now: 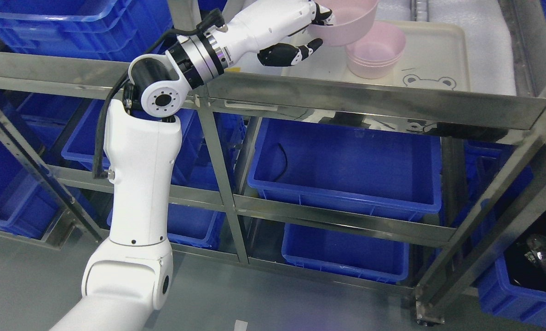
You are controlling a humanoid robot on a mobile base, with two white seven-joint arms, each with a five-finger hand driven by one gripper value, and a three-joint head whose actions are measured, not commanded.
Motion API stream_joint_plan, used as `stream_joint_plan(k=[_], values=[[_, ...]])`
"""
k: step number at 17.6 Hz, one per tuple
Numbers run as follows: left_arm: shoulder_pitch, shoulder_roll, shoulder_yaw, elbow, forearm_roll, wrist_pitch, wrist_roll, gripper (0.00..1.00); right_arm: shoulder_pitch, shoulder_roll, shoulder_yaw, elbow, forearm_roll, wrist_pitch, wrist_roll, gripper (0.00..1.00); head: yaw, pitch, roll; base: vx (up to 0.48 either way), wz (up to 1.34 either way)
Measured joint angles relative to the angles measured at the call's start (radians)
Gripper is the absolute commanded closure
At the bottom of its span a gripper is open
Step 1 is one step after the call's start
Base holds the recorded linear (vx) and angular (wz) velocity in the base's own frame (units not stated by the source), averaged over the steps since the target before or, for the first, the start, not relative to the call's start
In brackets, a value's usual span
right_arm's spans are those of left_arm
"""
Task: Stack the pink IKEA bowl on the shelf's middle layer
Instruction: 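Carry the pink bowl over the other pink bowl on the tray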
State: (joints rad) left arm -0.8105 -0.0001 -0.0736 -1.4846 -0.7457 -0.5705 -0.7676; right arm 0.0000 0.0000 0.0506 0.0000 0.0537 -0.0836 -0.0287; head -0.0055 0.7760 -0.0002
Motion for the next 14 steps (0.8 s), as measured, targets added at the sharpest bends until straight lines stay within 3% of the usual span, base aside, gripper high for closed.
stream_joint_plan(k=[6,14], values=[[-0.094,0.000,-0.048,0.089,-0.080,0.021,-0.042,0.98,0.000,0.000,0.000,0.000,0.000,0.000,0.002,0.00,0.0000,0.000,0.000,0.084,-0.23],[-0.104,0.000,-0.107,0.162,-0.135,0.021,-0.064,0.97,0.000,0.000,0.000,0.000,0.000,0.000,0.002,0.00,0.0000,0.000,0.000,0.075,-0.09]])
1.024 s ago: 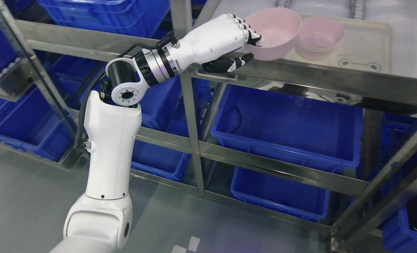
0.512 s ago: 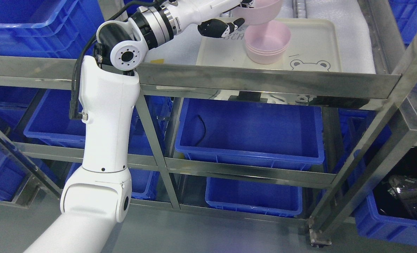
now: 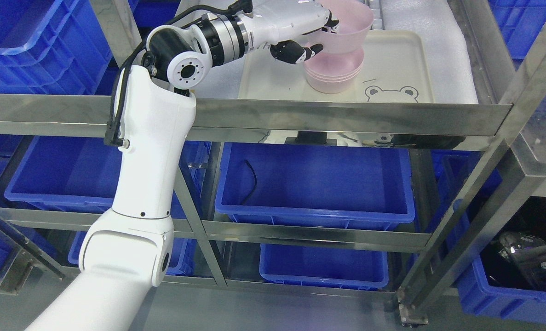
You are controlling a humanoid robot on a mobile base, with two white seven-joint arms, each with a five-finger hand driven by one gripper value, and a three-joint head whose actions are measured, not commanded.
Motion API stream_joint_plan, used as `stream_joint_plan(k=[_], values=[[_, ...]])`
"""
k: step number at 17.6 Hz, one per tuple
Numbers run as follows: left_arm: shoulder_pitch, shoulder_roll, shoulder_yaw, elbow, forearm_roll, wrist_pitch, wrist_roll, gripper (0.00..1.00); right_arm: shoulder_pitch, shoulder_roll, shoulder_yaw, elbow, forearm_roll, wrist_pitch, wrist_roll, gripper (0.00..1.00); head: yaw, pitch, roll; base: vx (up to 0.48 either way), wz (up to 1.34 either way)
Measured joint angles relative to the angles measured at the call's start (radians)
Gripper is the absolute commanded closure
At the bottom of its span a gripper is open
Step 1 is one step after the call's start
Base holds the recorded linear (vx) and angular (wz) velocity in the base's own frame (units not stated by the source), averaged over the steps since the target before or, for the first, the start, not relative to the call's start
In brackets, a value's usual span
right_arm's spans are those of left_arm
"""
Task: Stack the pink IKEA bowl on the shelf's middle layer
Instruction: 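Carry the pink bowl over the other pink bowl on the tray, then lower the pink bowl into the other bowl and release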
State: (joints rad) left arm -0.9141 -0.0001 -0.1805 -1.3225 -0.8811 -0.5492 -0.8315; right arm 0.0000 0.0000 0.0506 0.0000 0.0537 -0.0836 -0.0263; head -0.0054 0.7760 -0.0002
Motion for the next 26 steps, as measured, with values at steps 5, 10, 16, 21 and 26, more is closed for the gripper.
stream_joint_plan(k=[5,10,16,21,26], values=[[0.000,0.000,-0.016,0.018,-0.009,0.000,-0.015,0.97,0.000,0.000,0.000,0.000,0.000,0.000,0.000,0.00,0.0000,0.000,0.000,0.048,-0.04],[0.001,0.000,-0.027,0.028,-0.012,0.000,-0.024,0.95,0.000,0.000,0.000,0.000,0.000,0.000,0.000,0.00,0.0000,0.000,0.000,0.025,0.00],[0.005,0.000,-0.036,0.025,-0.010,0.000,-0.058,0.88,0.000,0.000,0.000,0.000,0.000,0.000,0.000,0.00,0.0000,0.000,0.000,0.000,0.00],[0.008,0.000,-0.037,0.018,-0.010,0.000,-0.071,0.31,0.000,0.000,0.000,0.000,0.000,0.000,0.000,0.00,0.0000,0.000,0.000,0.000,0.00],[0.016,0.000,-0.026,0.011,-0.008,0.004,-0.073,0.00,0.000,0.000,0.000,0.000,0.000,0.000,0.000,0.00,0.0000,0.000,0.000,0.000,0.00]])
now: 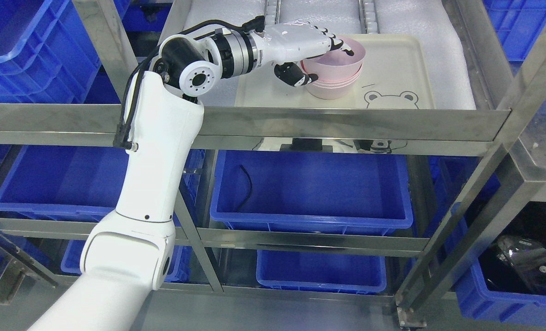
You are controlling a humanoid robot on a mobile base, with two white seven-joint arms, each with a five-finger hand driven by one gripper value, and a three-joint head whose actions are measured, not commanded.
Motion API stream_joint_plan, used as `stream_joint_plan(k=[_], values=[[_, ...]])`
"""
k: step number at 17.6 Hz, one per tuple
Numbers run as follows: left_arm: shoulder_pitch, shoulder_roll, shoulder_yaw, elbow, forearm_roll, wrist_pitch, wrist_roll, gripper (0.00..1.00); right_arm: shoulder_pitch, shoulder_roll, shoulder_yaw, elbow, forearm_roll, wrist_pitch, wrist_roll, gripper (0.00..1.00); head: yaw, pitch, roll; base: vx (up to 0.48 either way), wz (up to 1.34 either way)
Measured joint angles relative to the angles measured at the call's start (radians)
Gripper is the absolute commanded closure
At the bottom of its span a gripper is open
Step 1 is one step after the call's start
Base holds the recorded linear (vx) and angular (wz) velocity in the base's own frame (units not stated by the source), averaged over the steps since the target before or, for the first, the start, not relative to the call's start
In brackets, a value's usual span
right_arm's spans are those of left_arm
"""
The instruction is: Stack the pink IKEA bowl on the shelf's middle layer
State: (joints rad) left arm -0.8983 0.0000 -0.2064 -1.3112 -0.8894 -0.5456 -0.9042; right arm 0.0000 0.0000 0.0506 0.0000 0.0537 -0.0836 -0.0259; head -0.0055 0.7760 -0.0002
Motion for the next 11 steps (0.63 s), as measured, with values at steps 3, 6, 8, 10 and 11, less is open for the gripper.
stream_joint_plan(k=[3,6,8,10,11], values=[[0.005,0.000,0.045,-0.011,0.039,-0.002,-0.008,0.00,0.000,0.000,0.000,0.000,0.000,0.000,0.000,0.00,0.0000,0.000,0.000,0.000,0.00],[0.009,0.000,0.086,-0.019,0.169,-0.005,-0.020,0.00,0.000,0.000,0.000,0.000,0.000,0.000,0.000,0.00,0.0000,0.000,0.000,0.000,0.00],[0.016,0.000,0.101,-0.025,0.279,0.000,-0.002,0.00,0.000,0.000,0.000,0.000,0.000,0.000,0.000,0.00,0.0000,0.000,0.000,0.000,0.00],[0.031,0.000,0.088,-0.034,0.387,0.007,0.077,0.00,0.000,0.000,0.000,0.000,0.000,0.000,0.000,0.00,0.0000,0.000,0.000,0.000,0.00],[0.041,0.000,0.075,-0.039,0.428,0.012,0.112,0.00,0.000,0.000,0.000,0.000,0.000,0.000,0.000,0.00,0.0000,0.000,0.000,0.000,0.00]])
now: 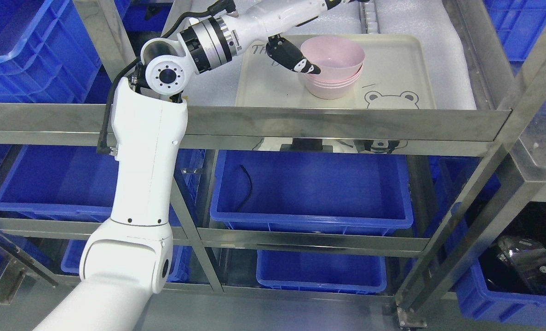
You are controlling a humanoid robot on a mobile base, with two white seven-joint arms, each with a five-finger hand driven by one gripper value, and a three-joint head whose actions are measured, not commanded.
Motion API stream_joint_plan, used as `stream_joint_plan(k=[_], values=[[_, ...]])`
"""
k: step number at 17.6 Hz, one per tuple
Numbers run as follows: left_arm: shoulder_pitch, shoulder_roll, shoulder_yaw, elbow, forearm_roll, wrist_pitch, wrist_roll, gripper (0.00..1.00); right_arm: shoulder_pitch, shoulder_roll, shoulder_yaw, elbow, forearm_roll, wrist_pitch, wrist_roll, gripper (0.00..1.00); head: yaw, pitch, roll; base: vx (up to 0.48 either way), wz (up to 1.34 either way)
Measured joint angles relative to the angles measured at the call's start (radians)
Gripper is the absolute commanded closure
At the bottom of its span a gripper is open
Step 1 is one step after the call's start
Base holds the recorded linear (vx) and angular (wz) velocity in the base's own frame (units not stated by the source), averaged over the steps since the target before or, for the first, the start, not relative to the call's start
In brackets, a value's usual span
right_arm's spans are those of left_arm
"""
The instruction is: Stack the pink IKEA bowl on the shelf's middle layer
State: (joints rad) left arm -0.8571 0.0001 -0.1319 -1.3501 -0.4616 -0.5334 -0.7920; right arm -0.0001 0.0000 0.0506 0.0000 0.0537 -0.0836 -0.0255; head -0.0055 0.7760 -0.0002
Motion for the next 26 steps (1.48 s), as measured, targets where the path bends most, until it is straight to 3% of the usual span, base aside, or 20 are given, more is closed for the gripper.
stream_joint_plan(k=[5,13,18,22,26], values=[[0.158,0.000,-0.152,-0.034,0.140,0.015,0.148,0.00,0.000,0.000,0.000,0.000,0.000,0.000,0.000,0.00,0.0000,0.000,0.000,0.000,0.00],[0.492,0.000,-0.333,-0.089,0.199,-0.096,0.124,0.00,0.000,0.000,0.000,0.000,0.000,0.000,0.005,0.00,0.0000,0.000,0.000,0.000,0.00],[0.718,0.000,-0.339,-0.098,0.206,-0.102,0.151,0.00,0.000,0.000,0.000,0.000,0.000,0.000,0.004,0.00,0.0000,0.000,0.000,0.000,0.00],[0.852,0.000,-0.297,-0.065,0.220,-0.096,0.373,0.00,0.000,0.000,0.000,0.000,0.000,0.000,0.000,0.00,0.0000,0.000,0.000,0.000,0.00],[0.915,0.000,-0.235,-0.019,0.324,-0.002,0.510,0.00,0.000,0.000,0.000,0.000,0.000,0.000,-0.001,0.00,0.0000,0.000,0.000,0.000,0.00]])
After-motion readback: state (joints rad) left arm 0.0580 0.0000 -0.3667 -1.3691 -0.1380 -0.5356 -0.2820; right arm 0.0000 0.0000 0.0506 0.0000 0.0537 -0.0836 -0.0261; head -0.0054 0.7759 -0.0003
